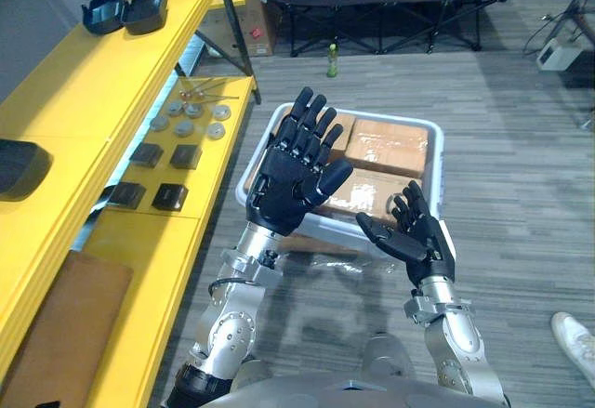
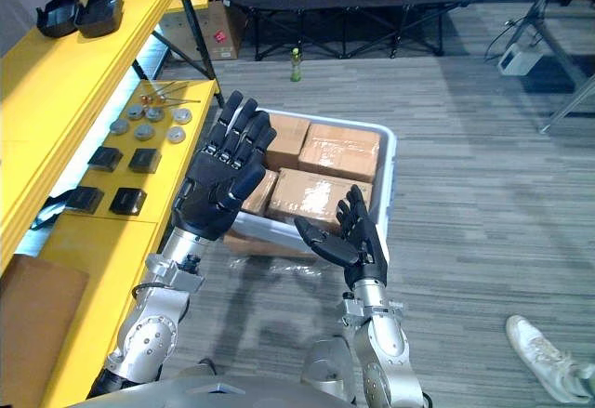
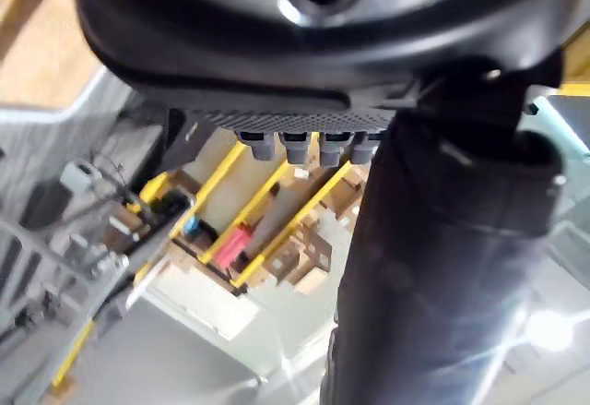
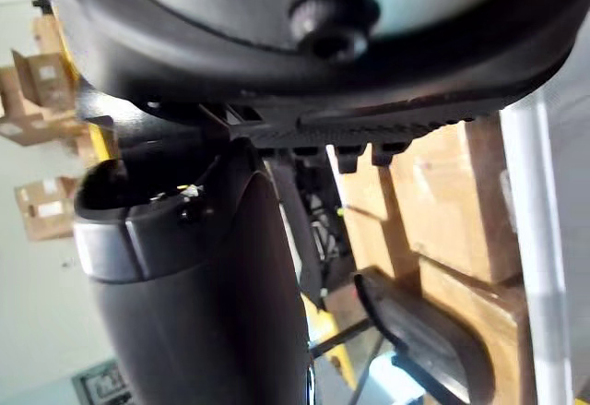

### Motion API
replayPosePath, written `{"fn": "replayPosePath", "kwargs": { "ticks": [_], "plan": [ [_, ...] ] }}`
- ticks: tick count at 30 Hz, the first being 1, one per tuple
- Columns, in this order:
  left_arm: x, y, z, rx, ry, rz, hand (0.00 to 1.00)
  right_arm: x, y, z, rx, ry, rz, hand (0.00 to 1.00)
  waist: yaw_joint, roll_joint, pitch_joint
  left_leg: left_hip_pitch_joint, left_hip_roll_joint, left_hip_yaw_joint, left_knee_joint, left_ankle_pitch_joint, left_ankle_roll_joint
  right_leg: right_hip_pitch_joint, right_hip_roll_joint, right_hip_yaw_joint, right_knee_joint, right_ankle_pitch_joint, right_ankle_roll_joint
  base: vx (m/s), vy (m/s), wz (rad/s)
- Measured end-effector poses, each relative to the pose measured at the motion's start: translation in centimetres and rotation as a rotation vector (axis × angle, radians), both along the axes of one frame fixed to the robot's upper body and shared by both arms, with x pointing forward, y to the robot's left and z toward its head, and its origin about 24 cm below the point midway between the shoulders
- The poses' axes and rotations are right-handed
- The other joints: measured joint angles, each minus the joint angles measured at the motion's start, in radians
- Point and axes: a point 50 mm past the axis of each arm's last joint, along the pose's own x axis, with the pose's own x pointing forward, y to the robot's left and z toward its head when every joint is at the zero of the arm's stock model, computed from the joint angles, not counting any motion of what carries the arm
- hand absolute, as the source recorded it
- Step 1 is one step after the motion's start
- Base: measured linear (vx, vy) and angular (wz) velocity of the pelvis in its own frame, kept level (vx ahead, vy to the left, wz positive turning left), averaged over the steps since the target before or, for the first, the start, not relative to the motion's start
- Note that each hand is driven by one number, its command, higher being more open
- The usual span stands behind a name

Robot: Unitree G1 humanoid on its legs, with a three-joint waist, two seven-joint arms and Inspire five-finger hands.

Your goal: Walk over and take three plastic housings, then place them on the shelf

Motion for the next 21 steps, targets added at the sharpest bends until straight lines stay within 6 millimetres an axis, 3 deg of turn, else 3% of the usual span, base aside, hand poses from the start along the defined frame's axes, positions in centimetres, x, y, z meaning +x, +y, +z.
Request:
{"fn": "replayPosePath", "kwargs": {
  "ticks": [4,7,10,13,14,15,19,21],
  "plan": [
    [-0.2,1.7,-4.3,0.301,0.160,0.108,1.00,1.8,0.6,-1.0,-0.036,0.045,-0.107,1.00,0.044,-0.038,0.020,-0.053,-0.062,0.011,0.068,-0.045,0.016,0.051,-0.069,-0.039,-0.185,0.125,0.028,-0.15,0.223,-0.11],
    [-0.2,3.0,-6.8,0.433,0.268,0.175,1.00,3.7,0.2,-0.2,-0.044,0.012,-0.145,1.00,0.049,-0.047,0.051,-0.141,-0.069,-0.040,0.127,-0.035,0.021,0.052,-0.075,-0.091,-0.247,0.182,0.032,-0.10,0.066,0.34],
    [-0.1,3.3,-7.3,0.459,0.290,0.200,1.00,7.6,-1.5,2.4,-0.090,-0.078,-0.213,1.00,0.058,-0.037,0.117,-0.210,-0.069,-0.084,0.179,-0.032,0.025,0.041,-0.072,-0.128,-0.258,0.207,0.028,-0.12,0.020,0.36],
    [0.0,2.9,-7.3,0.470,0.284,0.187,1.00,11.0,-3.1,6.5,-0.138,-0.196,-0.264,1.00,0.085,-0.020,0.179,-0.251,-0.069,-0.107,0.210,-0.029,0.026,0.028,-0.069,-0.143,-0.254,0.217,0.029,-0.14,0.022,0.21],
    [-0.1,2.4,-7.5,0.469,0.288,0.164,1.00,14.1,-4.0,10.7,-0.183,-0.273,-0.290,1.00,0.109,-0.003,0.219,-0.297,-0.069,-0.133,0.234,-0.025,0.026,0.002,-0.064,-0.154,-0.243,0.224,0.027,-0.15,0.025,0.24],
    [0.0,2.2,-7.9,0.475,0.298,0.150,1.00,15.3,-4.6,12.0,-0.209,-0.274,-0.304,1.00,0.123,0.004,0.224,-0.319,-0.069,-0.141,0.244,-0.023,0.026,-0.015,-0.064,-0.159,-0.232,0.224,0.027,-0.14,0.026,0.21],
    [0.2,1.6,-9.5,0.463,0.368,0.125,1.00,17.7,-6.2,15.2,-0.274,-0.246,-0.353,1.00,0.172,0.031,0.257,-0.358,-0.072,-0.164,0.264,-0.020,0.027,-0.046,-0.065,-0.169,-0.203,0.223,0.026,-0.05,0.010,0.13],
    [0.3,1.1,-10.0,0.433,0.399,0.112,1.00,18.7,-7.7,17.0,-0.310,-0.225,-0.396,1.00,0.201,0.056,0.279,-0.387,-0.079,-0.185,0.278,-0.014,0.029,-0.066,-0.069,-0.181,-0.186,0.223,0.026,-0.04,0.003,0.16]
  ]
}}
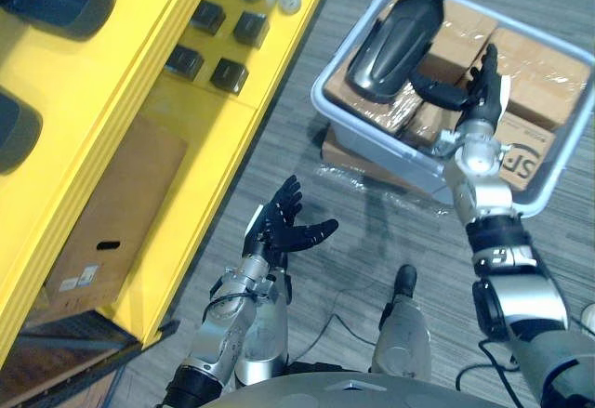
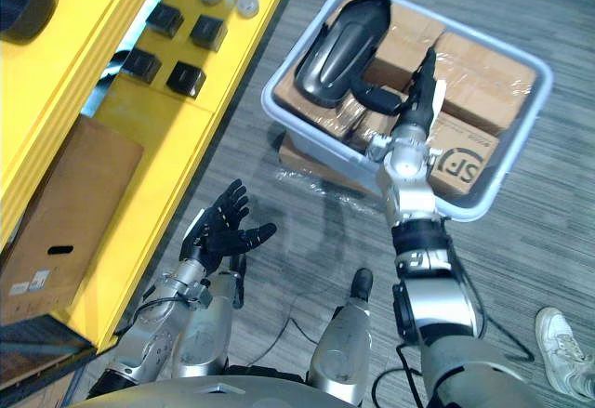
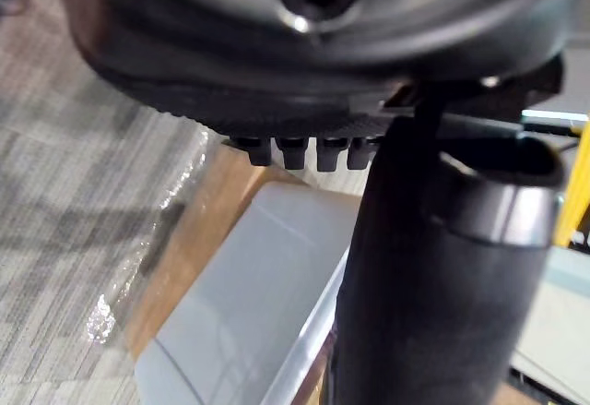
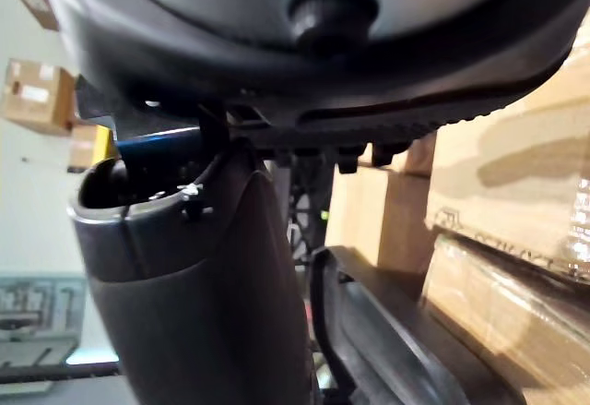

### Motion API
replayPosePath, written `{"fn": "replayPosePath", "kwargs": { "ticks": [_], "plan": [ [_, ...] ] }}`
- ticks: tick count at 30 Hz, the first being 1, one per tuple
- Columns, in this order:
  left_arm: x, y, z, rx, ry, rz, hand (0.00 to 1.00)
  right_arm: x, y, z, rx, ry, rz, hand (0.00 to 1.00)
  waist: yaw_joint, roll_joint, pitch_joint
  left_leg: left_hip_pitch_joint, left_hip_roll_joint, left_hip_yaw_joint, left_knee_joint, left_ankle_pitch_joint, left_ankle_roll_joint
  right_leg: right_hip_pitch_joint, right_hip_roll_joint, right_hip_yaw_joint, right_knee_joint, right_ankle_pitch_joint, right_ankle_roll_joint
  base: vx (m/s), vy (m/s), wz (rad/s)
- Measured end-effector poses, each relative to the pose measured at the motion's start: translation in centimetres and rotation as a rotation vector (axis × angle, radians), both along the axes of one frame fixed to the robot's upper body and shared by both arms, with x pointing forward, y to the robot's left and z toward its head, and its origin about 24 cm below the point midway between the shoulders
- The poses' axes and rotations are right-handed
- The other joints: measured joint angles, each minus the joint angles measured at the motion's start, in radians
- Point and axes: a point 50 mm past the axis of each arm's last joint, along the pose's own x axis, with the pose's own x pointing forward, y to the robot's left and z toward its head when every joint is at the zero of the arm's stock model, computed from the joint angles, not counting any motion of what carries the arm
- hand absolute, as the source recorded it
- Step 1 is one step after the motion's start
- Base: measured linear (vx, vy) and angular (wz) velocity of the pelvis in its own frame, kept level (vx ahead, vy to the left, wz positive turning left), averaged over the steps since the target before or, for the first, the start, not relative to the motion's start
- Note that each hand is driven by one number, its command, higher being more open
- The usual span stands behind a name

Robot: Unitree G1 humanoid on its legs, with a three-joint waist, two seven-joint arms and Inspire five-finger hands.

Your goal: Walk over and take three plastic housings, then place them on the shelf

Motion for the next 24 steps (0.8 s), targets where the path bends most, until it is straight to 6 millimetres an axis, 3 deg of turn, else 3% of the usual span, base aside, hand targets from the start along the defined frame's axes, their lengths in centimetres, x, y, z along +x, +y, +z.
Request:
{"fn": "replayPosePath", "kwargs": {
  "ticks": [4,8,12,21,22,24],
  "plan": [
    [-0.4,-0.7,-1.0,-0.043,0.050,-0.016,1.00,0.8,-2.0,2.1,-0.021,0.042,-0.082,1.00,0.038,0.030,0.031,-0.024,-0.013,-0.021,-0.001,0.016,0.003,-0.027,-0.012,-0.019,0.029,-0.002,-0.002,-0.03,-0.003,0.14],
    [-1.0,-1.3,-2.6,-0.092,0.131,-0.009,1.00,1.1,-3.0,2.9,-0.057,0.105,-0.128,1.00,0.071,0.050,0.049,-0.037,-0.014,-0.034,-0.005,0.026,0.001,-0.043,-0.015,-0.038,0.055,-0.008,-0.011,-0.04,-0.015,0.08],
    [-1.8,-1.9,-4.0,-0.107,0.199,-0.025,1.00,1.4,-3.7,5.1,-0.079,0.116,-0.178,1.00,0.086,0.062,0.054,-0.049,-0.026,-0.038,-0.040,0.054,0.001,-0.068,-0.027,-0.050,0.058,-0.011,-0.012,-0.04,-0.021,0.06],
    [-2.0,-3.6,-4.7,-0.225,0.230,-0.052,1.00,1.0,-5.8,6.5,-0.146,0.197,-0.260,1.00,0.124,0.079,0.043,-0.051,-0.027,-0.061,-0.090,0.086,-0.011,-0.087,-0.029,-0.078,0.072,-0.018,-0.023,-0.02,-0.032,0.05],
    [-2.1,-3.6,-4.7,-0.228,0.228,-0.055,1.00,1.0,-5.9,6.5,-0.147,0.201,-0.263,0.00,0.125,0.080,0.042,-0.051,-0.027,-0.063,-0.091,0.087,-0.012,-0.087,-0.030,-0.080,0.073,-0.019,-0.024,0.01,-0.029,0.06],
    [-2.2,-3.8,-4.8,-0.238,0.230,-0.064,1.00,0.9,-6.1,6.4,-0.143,0.230,-0.281,0.00,0.126,0.089,0.036,-0.051,-0.027,-0.066,-0.092,0.087,-0.012,-0.087,-0.031,-0.087,0.076,-0.021,-0.026,0.01,-0.024,0.04]
  ]
}}
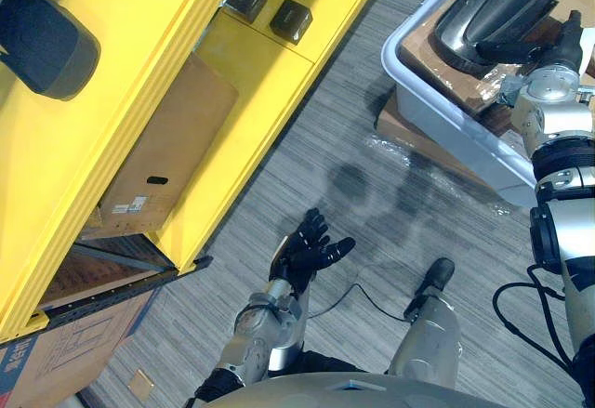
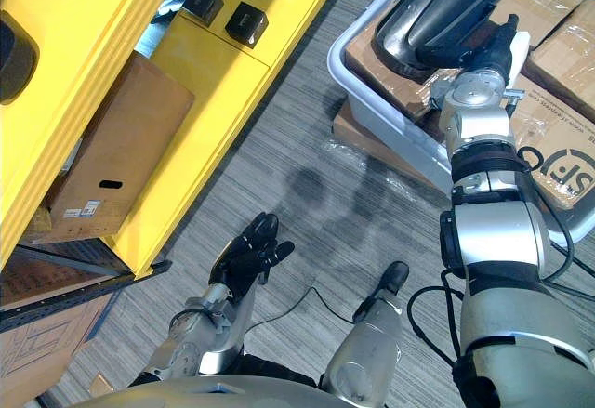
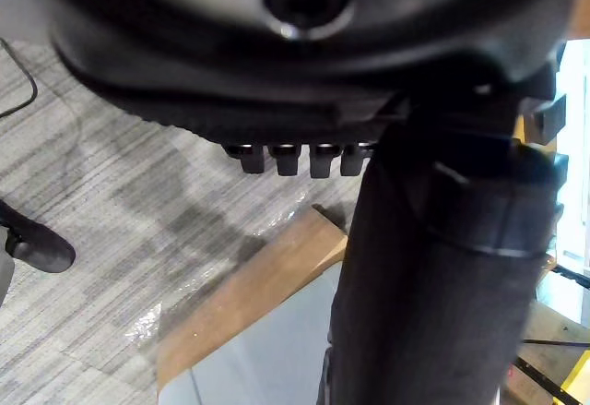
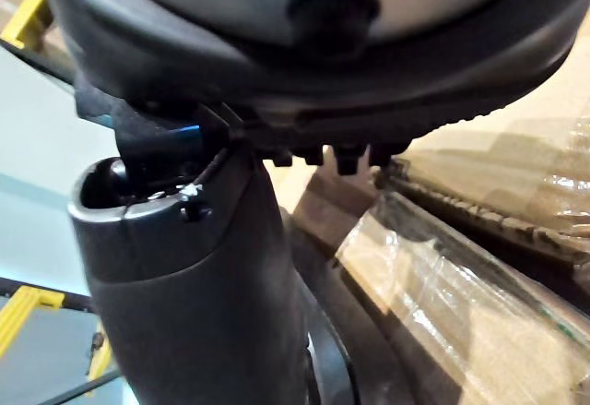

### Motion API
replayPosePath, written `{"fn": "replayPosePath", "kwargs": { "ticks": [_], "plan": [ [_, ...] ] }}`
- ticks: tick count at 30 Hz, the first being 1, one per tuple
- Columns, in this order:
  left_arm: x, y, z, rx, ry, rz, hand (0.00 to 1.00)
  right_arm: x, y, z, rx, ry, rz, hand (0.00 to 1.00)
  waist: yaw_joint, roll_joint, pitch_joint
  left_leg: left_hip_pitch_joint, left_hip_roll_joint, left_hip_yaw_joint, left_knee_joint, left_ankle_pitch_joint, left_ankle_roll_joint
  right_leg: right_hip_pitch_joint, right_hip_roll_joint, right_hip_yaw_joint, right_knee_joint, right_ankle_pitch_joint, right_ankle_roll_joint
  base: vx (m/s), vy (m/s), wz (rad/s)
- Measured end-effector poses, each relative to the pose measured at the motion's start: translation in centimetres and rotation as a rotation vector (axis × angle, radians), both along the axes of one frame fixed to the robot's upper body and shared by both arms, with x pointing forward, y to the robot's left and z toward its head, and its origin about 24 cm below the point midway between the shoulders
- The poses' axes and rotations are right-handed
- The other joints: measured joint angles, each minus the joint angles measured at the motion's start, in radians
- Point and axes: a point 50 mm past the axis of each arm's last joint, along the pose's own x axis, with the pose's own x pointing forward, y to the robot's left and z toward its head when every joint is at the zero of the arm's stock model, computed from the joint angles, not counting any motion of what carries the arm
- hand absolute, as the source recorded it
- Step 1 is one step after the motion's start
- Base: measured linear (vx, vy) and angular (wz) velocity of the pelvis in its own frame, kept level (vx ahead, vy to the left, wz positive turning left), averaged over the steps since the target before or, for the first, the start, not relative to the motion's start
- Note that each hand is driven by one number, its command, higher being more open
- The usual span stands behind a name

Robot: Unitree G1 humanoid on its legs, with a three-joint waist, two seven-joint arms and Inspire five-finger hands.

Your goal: Walk over and take three plastic housings, then place them on the shelf

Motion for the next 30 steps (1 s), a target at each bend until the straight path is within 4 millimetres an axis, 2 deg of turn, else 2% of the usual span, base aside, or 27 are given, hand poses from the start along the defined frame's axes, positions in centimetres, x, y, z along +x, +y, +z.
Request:
{"fn": "replayPosePath", "kwargs": {
  "ticks": [3,7,11,16,22,30],
  "plan": [
    [-0.1,-0.2,-0.2,-0.018,0.012,-0.006,1.00,-0.3,-0.7,0.5,0.029,0.012,-0.058,0.00,0.007,0.013,-0.009,0.000,-0.001,-0.004,0.000,0.000,0.000,0.000,-0.003,-0.006,0.010,-0.008,-0.002,0.01,-0.023,0.06],
    [0.0,-0.8,-0.4,-0.041,0.033,-0.003,1.00,-1.6,-3.2,0.7,0.027,0.066,-0.150,0.00,0.025,0.033,-0.023,0.000,-0.002,-0.012,-0.001,0.000,-0.001,0.004,-0.003,-0.017,0.015,-0.015,-0.004,-0.01,-0.016,0.05],
    [0.1,-0.8,-0.7,-0.049,0.042,-0.004,1.00,-2.1,-3.9,0.8,0.050,0.104,-0.211,0.00,0.024,0.041,-0.029,0.002,-0.002,-0.012,-0.001,0.002,0.000,0.005,-0.004,-0.016,0.017,-0.015,-0.003,0.00,0.000,0.00],
    [0.0,-0.7,-0.8,-0.058,0.046,-0.002,1.00,-2.3,-4.2,-0.2,-0.054,0.237,-0.261,0.00,0.023,0.045,-0.032,0.026,-0.002,-0.007,-0.008,0.002,0.000,0.013,-0.009,-0.015,0.034,-0.025,-0.005,0.00,-0.009,-0.02],
    [0.0,-0.2,-1.0,-0.075,0.059,0.029,1.00,-2.5,-4.1,1.1,-0.122,0.238,-0.328,0.00,0.017,0.047,-0.034,0.056,0.001,0.005,-0.037,0.008,-0.004,0.023,-0.010,-0.013,0.030,-0.028,-0.009,-0.01,-0.015,-0.04],
    [-1.0,1.0,-1.1,-0.086,0.062,0.086,1.00,-2.9,-4.4,2.2,-0.155,0.212,-0.377,0.00,-0.037,0.038,-0.027,0.092,0.006,0.014,-0.055,0.009,-0.004,0.054,-0.005,-0.012,0.017,-0.028,-0.009,0.02,-0.016,-0.03]
  ]
}}
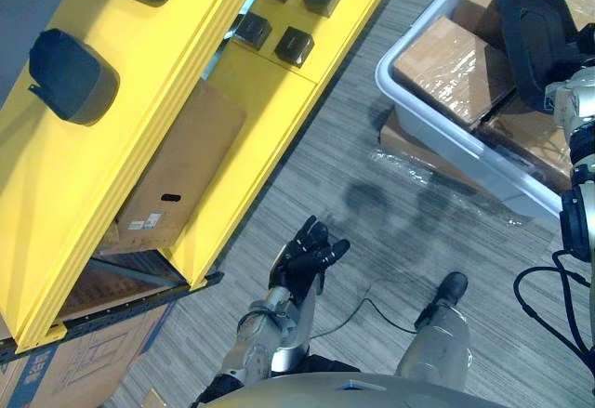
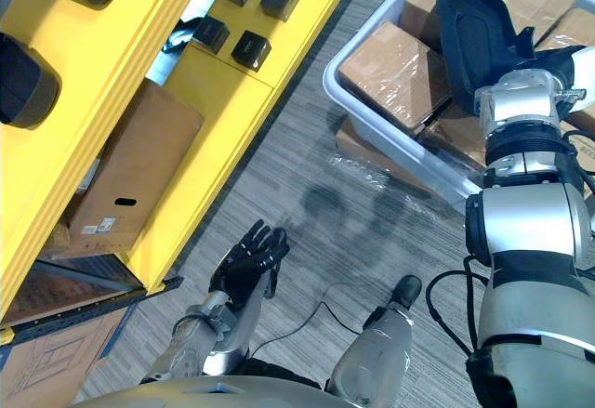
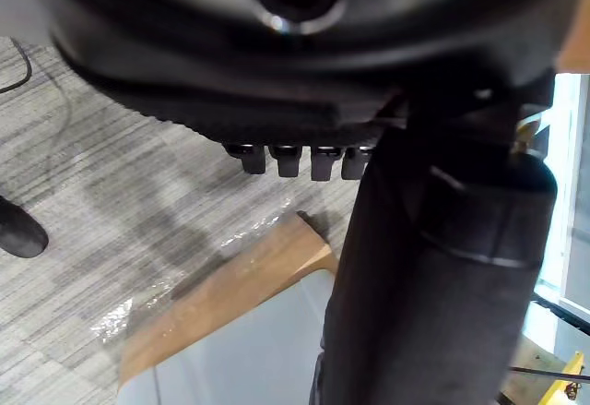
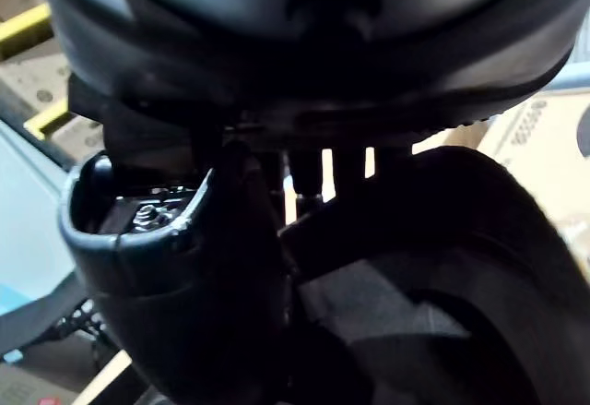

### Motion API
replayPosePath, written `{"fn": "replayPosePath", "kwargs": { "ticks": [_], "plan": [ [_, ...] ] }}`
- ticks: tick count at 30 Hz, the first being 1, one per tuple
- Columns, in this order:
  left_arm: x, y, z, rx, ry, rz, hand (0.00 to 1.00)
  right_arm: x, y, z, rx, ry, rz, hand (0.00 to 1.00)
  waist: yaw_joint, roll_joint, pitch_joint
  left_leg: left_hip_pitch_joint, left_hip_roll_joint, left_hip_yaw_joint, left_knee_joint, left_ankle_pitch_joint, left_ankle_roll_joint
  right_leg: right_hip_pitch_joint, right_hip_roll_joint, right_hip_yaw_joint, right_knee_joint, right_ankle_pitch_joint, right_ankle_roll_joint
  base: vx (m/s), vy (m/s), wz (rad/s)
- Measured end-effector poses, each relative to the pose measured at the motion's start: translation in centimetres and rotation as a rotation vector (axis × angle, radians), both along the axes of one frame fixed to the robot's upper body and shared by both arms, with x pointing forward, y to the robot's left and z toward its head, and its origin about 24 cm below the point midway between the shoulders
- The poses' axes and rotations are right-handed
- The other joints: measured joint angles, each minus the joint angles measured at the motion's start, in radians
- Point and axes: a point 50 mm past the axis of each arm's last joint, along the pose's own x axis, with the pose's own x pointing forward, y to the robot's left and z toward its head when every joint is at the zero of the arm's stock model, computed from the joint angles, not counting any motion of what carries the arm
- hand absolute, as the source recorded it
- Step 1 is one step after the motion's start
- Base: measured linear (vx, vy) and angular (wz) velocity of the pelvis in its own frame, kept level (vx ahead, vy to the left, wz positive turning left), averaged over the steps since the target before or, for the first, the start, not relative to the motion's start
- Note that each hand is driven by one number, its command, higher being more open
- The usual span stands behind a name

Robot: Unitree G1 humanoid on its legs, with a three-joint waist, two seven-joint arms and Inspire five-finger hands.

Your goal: Walk over and take three plastic housings, then place them on the shelf

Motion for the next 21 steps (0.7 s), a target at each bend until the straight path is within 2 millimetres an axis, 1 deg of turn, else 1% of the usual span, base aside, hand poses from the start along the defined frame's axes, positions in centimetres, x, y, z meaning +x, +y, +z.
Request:
{"fn": "replayPosePath", "kwargs": {
  "ticks": [2,4,5,6,7,8,10,11,12,13,14,15,16,17,18,19,20,21],
  "plan": [
    [-0.2,1.1,0.5,0.008,-0.029,0.024,1.00,0.2,0.7,1.8,-0.102,-0.056,0.036,0.00,-0.029,-0.018,0.013,0.018,0.004,0.004,-0.011,0.000,-0.001,0.011,0.004,0.001,-0.008,0.000,0.000,0.02,-0.023,-0.08],
    [0.0,1.8,1.1,0.009,-0.055,0.046,1.00,0.2,1.1,3.0,-0.165,-0.095,0.056,0.00,-0.040,-0.033,0.024,0.036,0.008,0.014,-0.018,-0.001,-0.001,0.023,0.007,0.005,-0.014,0.000,0.000,0.02,-0.018,-0.10],
    [0.4,2.5,1.9,0.006,-0.094,0.068,1.00,0.3,1.7,3.9,-0.208,-0.129,0.077,0.00,-0.055,-0.048,0.034,0.052,0.013,0.016,-0.027,-0.001,-0.002,0.040,0.012,0.004,-0.025,0.000,0.000,0.03,-0.033,-0.11],
    [0.8,3.2,3.0,0.004,-0.140,0.086,1.00,0.3,2.2,4.6,-0.272,-0.155,0.095,0.00,-0.064,-0.063,0.044,0.073,0.019,0.018,-0.041,0.000,-0.004,0.061,0.020,0.002,-0.041,0.002,0.000,0.03,-0.029,-0.06],
    [1.1,3.6,3.7,0.000,-0.170,0.096,1.00,0.2,2.5,4.9,-0.303,-0.172,0.108,0.00,-0.070,-0.070,0.049,0.085,0.022,0.018,-0.049,0.002,-0.006,0.072,0.024,0.001,-0.047,0.002,0.000,0.05,-0.040,-0.04],
    [1.6,4.4,5.3,-0.015,-0.235,0.120,1.00,0.1,3.4,5.3,-0.375,-0.212,0.150,0.00,-0.081,-0.082,0.057,0.109,0.028,0.019,-0.062,0.002,-0.008,0.096,0.030,-0.004,-0.059,0.002,0.000,0.04,-0.028,-0.02],
    [2.6,5.4,8.1,-0.040,-0.355,0.149,1.00,-0.2,4.9,5.8,-0.488,-0.279,0.217,0.00,-0.090,-0.089,0.059,0.146,0.037,0.025,-0.082,0.004,-0.011,0.129,0.040,-0.005,-0.071,0.003,0.001,0.06,-0.040,-0.04],
    [2.8,5.6,8.9,-0.045,-0.388,0.157,1.00,-0.3,5.3,5.9,-0.520,-0.294,0.237,0.00,-0.092,-0.089,0.059,0.156,0.039,0.026,-0.089,0.005,-0.012,0.138,0.043,-0.007,-0.076,0.003,0.001,0.08,-0.044,-0.02],
    [3.4,5.9,10.3,-0.058,-0.448,0.167,1.00,-0.4,6.1,5.6,-0.572,-0.319,0.278,0.00,-0.094,-0.090,0.058,0.176,0.045,0.030,-0.100,0.006,-0.013,0.154,0.048,-0.013,-0.077,0.003,0.001,0.07,-0.039,-0.02],
    [3.7,6.0,11.1,-0.076,-0.480,0.169,1.00,-0.3,6.7,5.1,-0.590,-0.329,0.311,0.00,-0.096,-0.096,0.056,0.195,0.050,0.033,-0.113,0.007,-0.015,0.165,0.052,-0.016,-0.078,0.002,0.000,0.06,-0.039,-0.07],
    [4.0,6.1,11.9,-0.110,-0.499,0.162,1.00,0.1,7.6,4.0,-0.607,-0.325,0.355,0.00,-0.099,-0.112,0.047,0.214,0.057,0.042,-0.128,0.009,-0.016,0.176,0.057,-0.016,-0.083,0.002,0.000,0.07,-0.043,-0.12],
    [4.3,6.1,12.3,-0.140,-0.493,0.139,1.00,0.5,8.5,2.3,-0.605,-0.302,0.399,0.00,-0.103,-0.135,0.026,0.226,0.063,0.048,-0.143,0.011,-0.018,0.186,0.064,-0.016,-0.097,0.002,0.000,0.07,-0.042,-0.12],
    [4.4,5.9,12.3,-0.163,-0.473,0.119,1.00,0.6,8.9,1.2,-0.594,-0.290,0.423,0.00,-0.103,-0.148,0.010,0.227,0.066,0.051,-0.148,0.011,-0.019,0.186,0.068,-0.017,-0.103,0.003,0.000,0.10,-0.041,-0.11],
    [4.7,5.5,12.1,-0.206,-0.428,0.081,1.00,0.9,9.8,-0.9,-0.564,-0.265,0.475,0.00,-0.105,-0.176,-0.015,0.238,0.071,0.058,-0.159,0.012,-0.021,0.194,0.073,-0.015,-0.118,0.003,0.000,0.10,-0.035,-0.10],
    [4.9,4.7,11.9,-0.245,-0.381,0.031,1.00,1.0,10.4,-2.9,-0.567,-0.220,0.513,0.00,-0.105,-0.198,-0.027,0.258,0.074,0.065,-0.165,0.012,-0.021,0.214,0.077,-0.014,-0.130,0.003,0.000,0.11,-0.034,-0.12],
    [4.9,4.2,11.7,-0.261,-0.356,0.005,1.00,1.0,10.7,-3.8,-0.558,-0.205,0.537,0.00,-0.105,-0.207,-0.033,0.272,0.076,0.071,-0.174,0.012,-0.021,0.223,0.078,-0.013,-0.135,0.003,0.000,0.09,-0.023,-0.13],
    [4.8,2.8,11.1,-0.311,-0.279,-0.070,1.00,0.8,11.5,-5.6,-0.563,-0.172,0.586,0.00,-0.106,-0.224,-0.057,0.287,0.076,0.081,-0.184,0.012,-0.021,0.236,0.079,-0.011,-0.151,0.004,0.001,0.07,-0.014,-0.13],
    [4.8,2.3,10.8,-0.327,-0.247,-0.101,1.00,0.6,11.9,-6.1,-0.571,-0.169,0.604,0.00,-0.107,-0.228,-0.064,0.294,0.077,0.085,-0.189,0.012,-0.021,0.239,0.081,-0.008,-0.154,0.004,0.001,0.06,-0.009,-0.15]
  ]
}}
